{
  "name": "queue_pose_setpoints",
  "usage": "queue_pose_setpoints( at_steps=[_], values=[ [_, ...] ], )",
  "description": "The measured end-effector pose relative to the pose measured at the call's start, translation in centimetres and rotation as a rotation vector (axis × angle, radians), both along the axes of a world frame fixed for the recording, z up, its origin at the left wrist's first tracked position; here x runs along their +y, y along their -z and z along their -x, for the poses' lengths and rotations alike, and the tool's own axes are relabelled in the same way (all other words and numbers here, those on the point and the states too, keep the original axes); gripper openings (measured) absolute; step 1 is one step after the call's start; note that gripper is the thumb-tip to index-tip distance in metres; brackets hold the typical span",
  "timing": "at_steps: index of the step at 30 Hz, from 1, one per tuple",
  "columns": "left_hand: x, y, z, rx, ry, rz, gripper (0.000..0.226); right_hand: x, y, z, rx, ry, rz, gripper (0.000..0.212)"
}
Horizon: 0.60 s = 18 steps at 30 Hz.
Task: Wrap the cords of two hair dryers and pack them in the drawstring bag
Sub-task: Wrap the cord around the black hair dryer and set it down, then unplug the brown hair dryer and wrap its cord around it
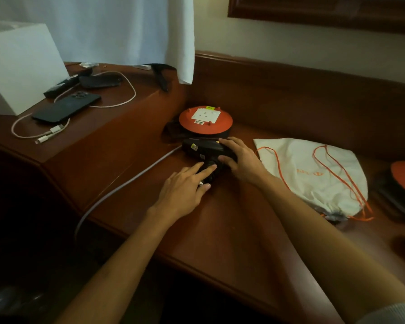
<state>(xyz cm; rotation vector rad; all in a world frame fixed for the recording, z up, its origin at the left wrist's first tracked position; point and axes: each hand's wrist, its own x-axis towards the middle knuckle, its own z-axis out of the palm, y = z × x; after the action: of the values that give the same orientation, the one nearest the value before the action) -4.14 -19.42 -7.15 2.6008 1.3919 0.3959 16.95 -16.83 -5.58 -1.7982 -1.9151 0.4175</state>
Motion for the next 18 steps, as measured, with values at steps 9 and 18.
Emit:
queue_pose_setpoints(
  at_steps=[9, 18],
  values=[
    [-3.9, -3.7, -9.5, -0.264, 0.170, -0.083, 0.039, -9.9, -2.3, -11.7, -0.092, 0.478, -0.146, 0.038],
    [-3.5, 1.3, -20.5, 0.090, 0.185, 0.206, 0.078, -18.8, 2.1, -17.1, -0.068, 0.524, 0.155, 0.030]
  ],
)
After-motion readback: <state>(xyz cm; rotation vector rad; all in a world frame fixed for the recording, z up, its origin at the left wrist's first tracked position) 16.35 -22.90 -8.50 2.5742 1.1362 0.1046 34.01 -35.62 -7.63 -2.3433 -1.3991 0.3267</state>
